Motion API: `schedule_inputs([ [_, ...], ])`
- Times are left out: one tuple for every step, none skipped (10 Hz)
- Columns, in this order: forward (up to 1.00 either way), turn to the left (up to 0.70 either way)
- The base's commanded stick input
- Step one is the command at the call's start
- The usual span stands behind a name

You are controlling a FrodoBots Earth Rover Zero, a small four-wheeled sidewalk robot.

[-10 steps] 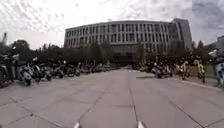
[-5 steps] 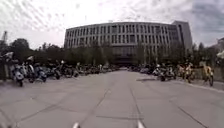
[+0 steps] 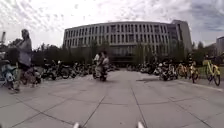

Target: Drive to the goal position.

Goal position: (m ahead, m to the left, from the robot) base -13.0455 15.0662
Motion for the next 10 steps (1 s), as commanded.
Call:
schedule_inputs([
  [0.00,0.00],
  [0.00,0.00],
  [0.00,0.00],
  [0.17,0.00],
  [0.68,0.00],
  [0.70,0.00],
  [0.70,0.00],
  [0.70,0.00],
  [0.70,0.00],
  [0.70,0.00],
])
